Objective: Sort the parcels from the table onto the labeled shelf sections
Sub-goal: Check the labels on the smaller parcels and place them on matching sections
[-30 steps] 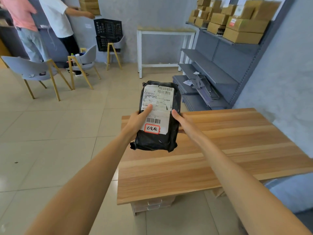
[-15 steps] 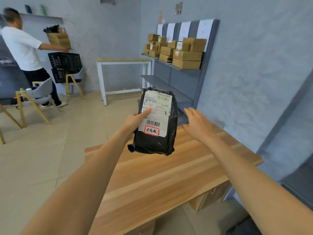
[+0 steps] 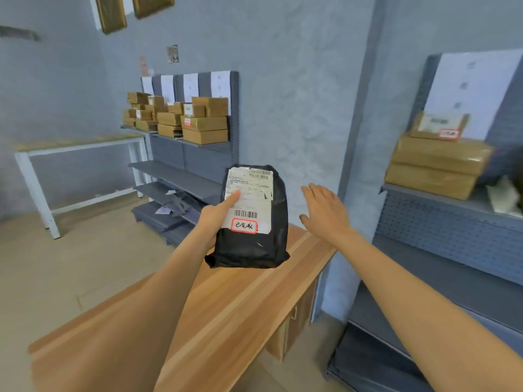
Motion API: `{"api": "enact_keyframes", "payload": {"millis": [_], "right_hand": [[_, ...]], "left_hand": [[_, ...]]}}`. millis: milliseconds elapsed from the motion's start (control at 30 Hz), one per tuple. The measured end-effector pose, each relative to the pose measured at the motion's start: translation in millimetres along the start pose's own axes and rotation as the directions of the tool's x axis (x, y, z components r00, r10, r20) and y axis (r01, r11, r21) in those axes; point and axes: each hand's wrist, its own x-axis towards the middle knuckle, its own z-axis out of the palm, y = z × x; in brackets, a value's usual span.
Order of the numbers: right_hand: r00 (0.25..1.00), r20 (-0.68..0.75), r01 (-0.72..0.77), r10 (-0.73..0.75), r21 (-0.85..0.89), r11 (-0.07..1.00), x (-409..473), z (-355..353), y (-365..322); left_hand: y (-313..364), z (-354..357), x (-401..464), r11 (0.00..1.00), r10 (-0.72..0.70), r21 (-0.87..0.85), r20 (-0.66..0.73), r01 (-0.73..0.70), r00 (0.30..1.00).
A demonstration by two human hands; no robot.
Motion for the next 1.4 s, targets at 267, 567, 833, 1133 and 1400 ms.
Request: {"api": "enact_keyframes", "payload": {"millis": [267,567,833,1133,1400], "right_hand": [[0.973,-0.057,-0.232,0.225,-0.159,0.960,-61.4,-64.8,77.9],[0.914,-0.115,-0.407,0.390,-0.255,0.877,-126.1,-110.2,149.7],[0.867,-0.128,-0.497,0.481,-0.285,0.820,-150.1,-126.4,227.6],[0.849,-0.157,-0.529,0.505,-0.244,0.813,-136.3,-135.3,327.7],[0.862,-0.181,-0.506,0.474,-0.242,0.828,-123.0,-132.0,387.8]], "left_hand": [[17.3,85.0,-23.1,1.000,0.003,0.017,0.215,-0.007,0.977],[20.6,187.5,-55.2,0.994,-0.021,0.104,0.491,-0.034,0.871],[33.5,282.2,-66.0,0.989,-0.024,0.132,0.603,-0.070,0.798],[56.5,390.1,-53.3,0.988,0.010,0.114,0.608,-0.100,0.794],[61.8,452.1,-37.0,0.992,0.089,0.009,0.646,-0.125,0.758]]}}
